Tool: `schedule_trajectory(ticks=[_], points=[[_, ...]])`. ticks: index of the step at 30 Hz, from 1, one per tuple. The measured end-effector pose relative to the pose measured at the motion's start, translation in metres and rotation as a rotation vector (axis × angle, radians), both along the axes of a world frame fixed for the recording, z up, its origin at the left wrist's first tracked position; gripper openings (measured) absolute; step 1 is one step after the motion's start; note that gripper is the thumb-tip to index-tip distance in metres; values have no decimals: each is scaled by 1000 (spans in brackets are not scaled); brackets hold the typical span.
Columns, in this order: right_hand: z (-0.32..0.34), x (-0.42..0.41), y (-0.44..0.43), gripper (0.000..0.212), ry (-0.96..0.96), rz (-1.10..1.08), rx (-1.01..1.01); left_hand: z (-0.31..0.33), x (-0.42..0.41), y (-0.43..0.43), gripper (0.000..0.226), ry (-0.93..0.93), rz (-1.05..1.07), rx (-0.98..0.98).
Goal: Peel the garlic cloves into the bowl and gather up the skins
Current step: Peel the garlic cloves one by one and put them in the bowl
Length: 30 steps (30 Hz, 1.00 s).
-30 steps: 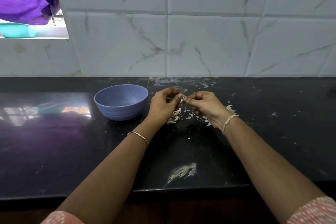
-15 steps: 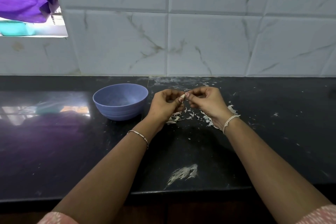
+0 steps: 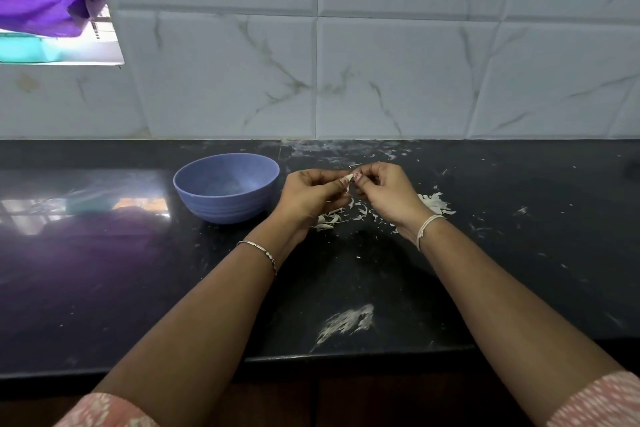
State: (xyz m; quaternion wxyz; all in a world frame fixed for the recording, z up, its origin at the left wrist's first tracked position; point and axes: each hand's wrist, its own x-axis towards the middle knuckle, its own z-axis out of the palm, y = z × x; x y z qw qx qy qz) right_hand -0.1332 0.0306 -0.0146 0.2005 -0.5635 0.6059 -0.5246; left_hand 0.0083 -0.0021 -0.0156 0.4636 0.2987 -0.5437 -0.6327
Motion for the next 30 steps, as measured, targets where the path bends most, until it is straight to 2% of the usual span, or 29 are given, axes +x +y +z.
schedule_trajectory(ticks=[5,10,15,19,24,30], points=[[0,5,-1,14,158,-64,-49,4,2,0,8,58,-38,120],[0,7,3,14,498,-115,-175,5,4,-4,10,118,-83,245],[3,5,8,13,759,-110,-251,6,8,-6,13,137,-139,315],[4,4,10,13,817,-113,-268,9,11,-6,11,99,-145,307],[2,0,11,9,845,-154,-234,8,7,-3,4,-53,-49,152],[4,-3,14,11,909,-164,-287,6,6,-2,16,-68,-24,132]])
